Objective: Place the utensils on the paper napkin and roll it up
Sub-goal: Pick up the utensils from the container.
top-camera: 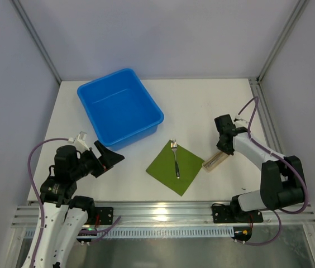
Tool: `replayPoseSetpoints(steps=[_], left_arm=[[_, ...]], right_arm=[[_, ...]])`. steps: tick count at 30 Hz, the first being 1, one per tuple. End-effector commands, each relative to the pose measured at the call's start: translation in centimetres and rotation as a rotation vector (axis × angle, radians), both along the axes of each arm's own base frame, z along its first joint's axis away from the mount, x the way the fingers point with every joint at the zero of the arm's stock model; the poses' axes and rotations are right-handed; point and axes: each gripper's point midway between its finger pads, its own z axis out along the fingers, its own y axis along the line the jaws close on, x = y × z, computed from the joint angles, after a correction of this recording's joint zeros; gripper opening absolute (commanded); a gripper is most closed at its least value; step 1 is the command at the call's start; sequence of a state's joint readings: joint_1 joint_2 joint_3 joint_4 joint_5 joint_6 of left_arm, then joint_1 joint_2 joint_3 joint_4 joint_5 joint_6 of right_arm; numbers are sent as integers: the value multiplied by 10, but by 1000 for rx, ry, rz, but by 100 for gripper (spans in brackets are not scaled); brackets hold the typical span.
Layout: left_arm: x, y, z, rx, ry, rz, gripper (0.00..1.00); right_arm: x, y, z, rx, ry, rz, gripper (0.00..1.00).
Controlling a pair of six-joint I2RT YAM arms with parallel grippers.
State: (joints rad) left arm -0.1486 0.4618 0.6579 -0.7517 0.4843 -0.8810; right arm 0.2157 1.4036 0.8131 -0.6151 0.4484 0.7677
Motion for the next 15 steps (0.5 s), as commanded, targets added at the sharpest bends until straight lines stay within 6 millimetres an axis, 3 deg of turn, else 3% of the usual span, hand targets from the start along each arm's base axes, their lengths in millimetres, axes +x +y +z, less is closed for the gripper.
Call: replayPoseSetpoints(steps=[1, 15], left_arm=[[0, -4, 10, -8, -48, -34, 91], [1, -4, 8, -5, -43, -32, 92]], right_arm=[[10, 1, -2, 23, -45, -31, 15], [16, 0, -19, 62, -38, -27, 15]])
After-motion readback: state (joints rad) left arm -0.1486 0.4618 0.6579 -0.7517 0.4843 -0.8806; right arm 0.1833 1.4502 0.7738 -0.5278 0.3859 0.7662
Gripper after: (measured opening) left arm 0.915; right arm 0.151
